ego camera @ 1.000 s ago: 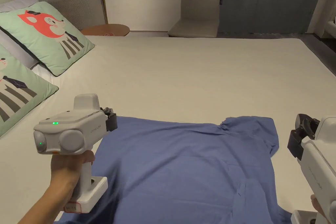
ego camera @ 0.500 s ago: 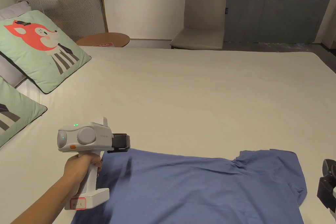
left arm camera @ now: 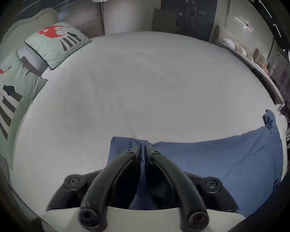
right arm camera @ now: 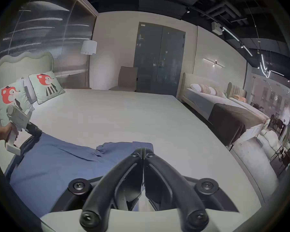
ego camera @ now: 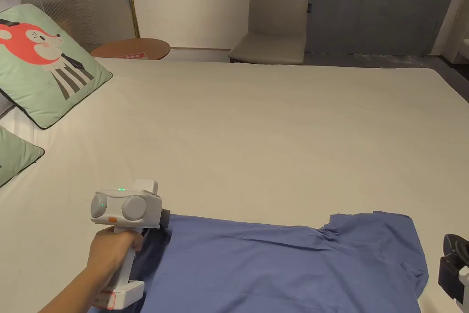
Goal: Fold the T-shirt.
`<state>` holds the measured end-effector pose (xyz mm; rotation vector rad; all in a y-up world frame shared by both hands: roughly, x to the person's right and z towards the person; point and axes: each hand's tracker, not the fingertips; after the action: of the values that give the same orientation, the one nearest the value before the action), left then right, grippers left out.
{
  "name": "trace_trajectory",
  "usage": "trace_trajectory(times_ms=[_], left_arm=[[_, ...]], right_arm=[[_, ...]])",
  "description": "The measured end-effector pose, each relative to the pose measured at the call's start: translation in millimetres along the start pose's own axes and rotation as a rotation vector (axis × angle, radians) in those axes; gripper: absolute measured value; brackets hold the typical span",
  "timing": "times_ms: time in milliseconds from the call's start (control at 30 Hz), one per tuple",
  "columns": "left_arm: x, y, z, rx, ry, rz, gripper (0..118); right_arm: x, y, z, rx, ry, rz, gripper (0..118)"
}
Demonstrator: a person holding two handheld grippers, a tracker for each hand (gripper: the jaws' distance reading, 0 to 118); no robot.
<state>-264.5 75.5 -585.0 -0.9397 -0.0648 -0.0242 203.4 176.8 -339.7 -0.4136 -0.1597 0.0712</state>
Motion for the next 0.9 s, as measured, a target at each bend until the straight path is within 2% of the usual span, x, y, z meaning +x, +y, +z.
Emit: trace_trajectory(times_ms=[133, 167, 200, 233, 267, 300, 333, 367, 400, 467, 533, 567, 600, 667, 733, 767, 800, 833, 867, 900], left_arm=[[0, -1, 23, 0.073, 0.017, -0.055, 2], [-3, 0, 31, 0.096, 0.006, -0.052, 2], [-5, 0, 39, 0.110, -0.007, -0.043, 2], [-8, 1, 49, 0.125, -0.014, -0.039, 2], [-10, 1, 58, 0.154, -0.032, -0.036, 2], [-5, -1, 72, 0.160, -0.049, -0.040, 2], [-4, -1, 83, 0.164, -0.053, -0.043, 2], [-4, -1, 90, 0.173, -0.058, -0.046, 2], [-3, 0, 99, 0.188, -0.069, -0.056, 2], [-4, 2, 110, 0.202, -0.083, -0.062, 2], [-4, 2, 118, 0.217, -0.092, -0.061, 2], [-3, 4, 119, 0.216, -0.095, -0.064, 2], [-3, 4, 120, 0.217, -0.094, -0.067, 2], [-3, 2, 121, 0.216, -0.091, -0.074, 2], [-6, 1, 117, 0.208, -0.093, -0.070, 2], [-6, -1, 117, 0.206, -0.093, -0.065, 2], [-7, -3, 118, 0.208, -0.092, -0.059, 2], [-9, -4, 116, 0.207, -0.093, -0.055, 2], [-10, -6, 117, 0.206, -0.094, -0.048, 2], [-10, -8, 118, 0.207, -0.092, -0.043, 2]], right_arm=[[12, 7, -39, -0.089, 0.028, -0.015, 3], [15, 9, -55, -0.134, 0.046, -0.027, 12], [17, 12, -70, -0.178, 0.049, -0.018, 32], [19, 13, -87, -0.197, 0.053, -0.033, 66], [19, 15, -103, -0.238, 0.050, -0.054, 84], [19, 15, -120, -0.281, 0.044, -0.044, 97], [20, 13, -137, -0.322, 0.038, -0.058, 101], [19, 11, -153, -0.370, 0.019, -0.040, 102], [19, 10, -164, -0.401, 0.009, -0.029, 102], [18, 5, -184, -0.462, 0.019, -0.057, 100], [15, -3, -194, -0.496, 0.046, -0.100, 100], [15, -6, -198, -0.521, 0.036, -0.147, 99], [15, -8, -200, -0.545, 0.032, -0.162, 95], [9, -11, -195, -0.576, 0.044, -0.132, 71], [4, -18, -195, -0.602, 0.038, -0.112, 39], [3, -20, -191, -0.589, 0.057, -0.109, 32], [2, -21, -193, -0.566, 0.053, -0.108, 21], [3, -18, -192, -0.570, 0.056, -0.113, 4], [2, -17, -189, -0.565, 0.082, -0.133, 4], [3, -15, -184, -0.550, 0.058, -0.113, 4]])
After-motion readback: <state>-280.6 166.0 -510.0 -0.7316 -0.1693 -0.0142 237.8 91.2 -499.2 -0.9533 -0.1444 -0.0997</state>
